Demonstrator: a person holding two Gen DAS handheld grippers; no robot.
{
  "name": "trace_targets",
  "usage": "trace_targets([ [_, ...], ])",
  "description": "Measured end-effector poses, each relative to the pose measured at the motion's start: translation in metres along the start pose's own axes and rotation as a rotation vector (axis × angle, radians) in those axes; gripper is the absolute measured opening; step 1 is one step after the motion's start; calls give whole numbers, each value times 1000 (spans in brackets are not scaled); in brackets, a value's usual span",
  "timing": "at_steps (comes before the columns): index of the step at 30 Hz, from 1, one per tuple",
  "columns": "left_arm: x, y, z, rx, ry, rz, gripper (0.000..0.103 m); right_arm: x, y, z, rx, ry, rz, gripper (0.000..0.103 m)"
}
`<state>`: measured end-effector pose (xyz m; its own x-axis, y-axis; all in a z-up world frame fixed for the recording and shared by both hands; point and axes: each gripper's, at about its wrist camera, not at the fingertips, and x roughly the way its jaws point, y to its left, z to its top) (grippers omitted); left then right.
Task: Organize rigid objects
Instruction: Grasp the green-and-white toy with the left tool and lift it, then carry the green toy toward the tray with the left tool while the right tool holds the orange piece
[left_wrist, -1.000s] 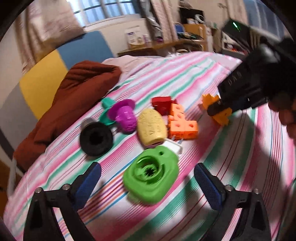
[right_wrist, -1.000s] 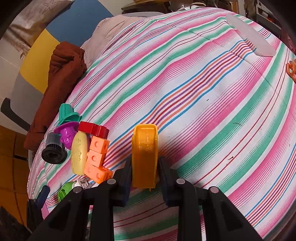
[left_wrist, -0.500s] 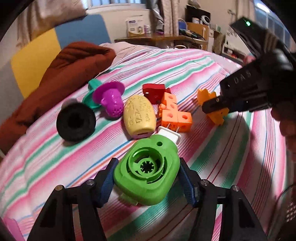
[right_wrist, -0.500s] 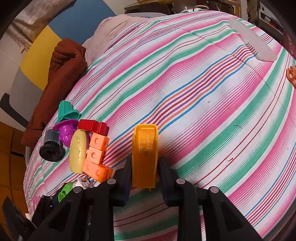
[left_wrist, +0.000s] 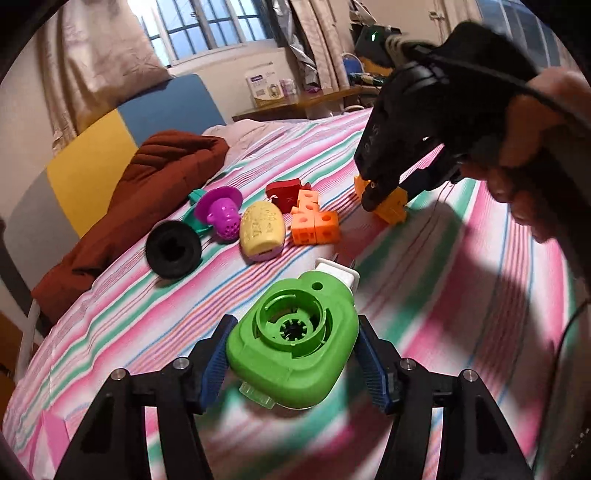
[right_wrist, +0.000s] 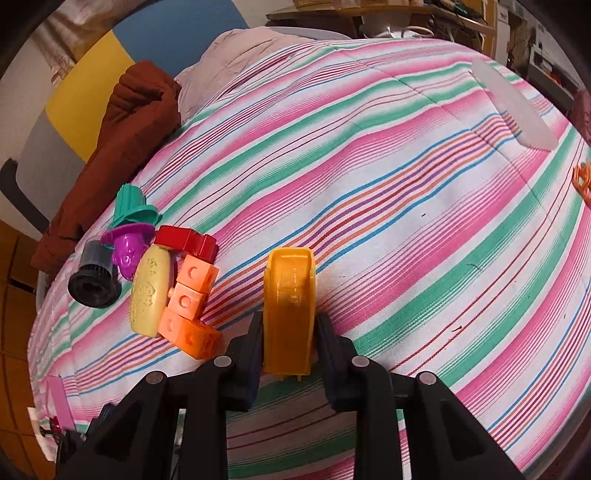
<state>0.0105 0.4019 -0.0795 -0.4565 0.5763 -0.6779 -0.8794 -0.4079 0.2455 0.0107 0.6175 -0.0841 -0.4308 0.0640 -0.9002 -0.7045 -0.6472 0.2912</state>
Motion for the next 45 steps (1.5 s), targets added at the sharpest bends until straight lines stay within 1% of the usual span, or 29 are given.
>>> trace_targets([
  [2, -5, 4, -4, -39, -6, -2, 63, 0, 0, -1, -5, -2, -2, 26],
  [8, -34, 17, -33, -192, -15, -7, 63, -1, 1, -2, -29, -8, -13, 26],
  [10, -45, 22, -40, -242, -24, 3, 63, -1, 2, -3, -43, -11, -22, 26],
  [14, -71, 33, -54, -371, -58, -20, 63, 0, 4, -4, -64, -14, -38, 26],
  [15, -75, 34, -57, -388, -61, -20, 63, 0, 4, -4, -68, -14, -41, 26],
  [16, -80, 34, -61, -401, -66, -16, 63, 0, 4, -4, -71, -15, -43, 26],
  [21, -95, 33, -76, -405, -72, 4, 63, 0, 7, -5, -97, -18, -61, 26],
  [26, -114, 43, -87, -453, -90, 22, 63, 1, 9, -6, -106, -25, -66, 26],
  [29, -130, 54, -92, -491, -115, 36, 63, -1, 4, -6, -75, -26, -42, 25],
  [34, -157, 77, -103, -563, -153, 66, 63, -6, -8, -7, 1, -21, 37, 25],
  [42, -178, 109, -135, -670, -138, 129, 63, -9, -1, -7, -19, -40, 17, 25],
  [45, -184, 121, -150, -713, -127, 167, 63, -15, 1, -9, -32, -57, 14, 25],
])
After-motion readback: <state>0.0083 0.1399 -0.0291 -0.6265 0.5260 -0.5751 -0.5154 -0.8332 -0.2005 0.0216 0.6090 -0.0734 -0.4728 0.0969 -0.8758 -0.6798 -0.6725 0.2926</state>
